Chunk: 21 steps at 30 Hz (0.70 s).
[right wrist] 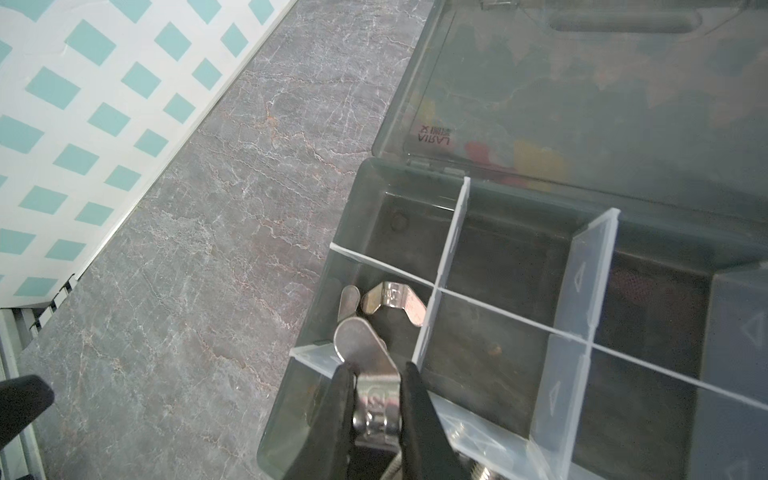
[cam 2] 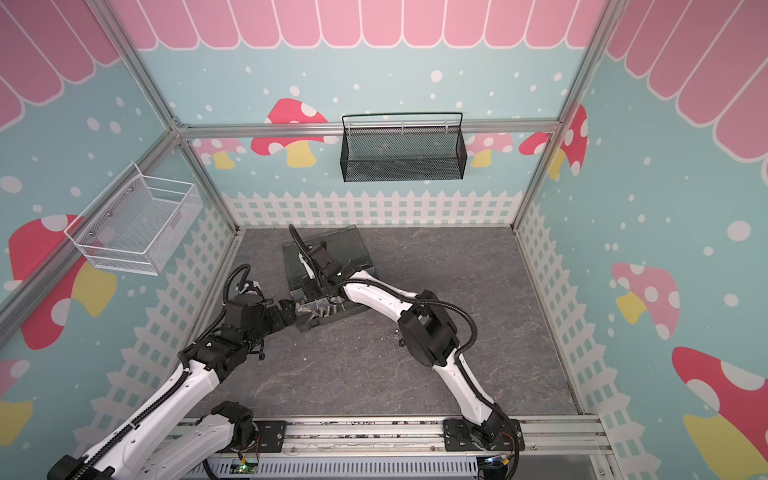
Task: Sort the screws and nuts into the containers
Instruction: 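Carry the wing nut with the right gripper over the organizer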
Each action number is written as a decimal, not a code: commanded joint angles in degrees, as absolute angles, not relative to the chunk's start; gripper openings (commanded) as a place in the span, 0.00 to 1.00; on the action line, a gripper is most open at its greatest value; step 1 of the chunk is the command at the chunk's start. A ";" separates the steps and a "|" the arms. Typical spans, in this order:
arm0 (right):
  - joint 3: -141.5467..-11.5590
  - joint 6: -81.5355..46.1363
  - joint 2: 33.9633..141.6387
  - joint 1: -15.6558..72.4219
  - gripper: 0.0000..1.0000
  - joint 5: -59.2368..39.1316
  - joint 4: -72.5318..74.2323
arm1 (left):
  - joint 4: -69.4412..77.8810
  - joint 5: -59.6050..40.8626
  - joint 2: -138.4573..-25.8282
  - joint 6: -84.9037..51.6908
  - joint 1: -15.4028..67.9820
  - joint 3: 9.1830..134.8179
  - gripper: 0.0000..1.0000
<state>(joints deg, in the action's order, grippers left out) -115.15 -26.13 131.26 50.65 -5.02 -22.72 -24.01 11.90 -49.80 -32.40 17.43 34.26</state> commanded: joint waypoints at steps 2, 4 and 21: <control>-120.01 -24.01 135.13 50.98 0.00 -6.21 -23.43 | -25.65 13.28 -49.17 -33.31 17.46 33.71 1.00; -122.21 -23.58 137.10 51.06 0.00 -6.20 -24.15 | -25.99 13.66 -49.15 -33.14 17.40 33.93 1.00; -127.13 -22.85 142.20 51.22 0.26 -5.97 -26.54 | -26.21 15.29 -49.26 -32.96 17.11 34.44 1.00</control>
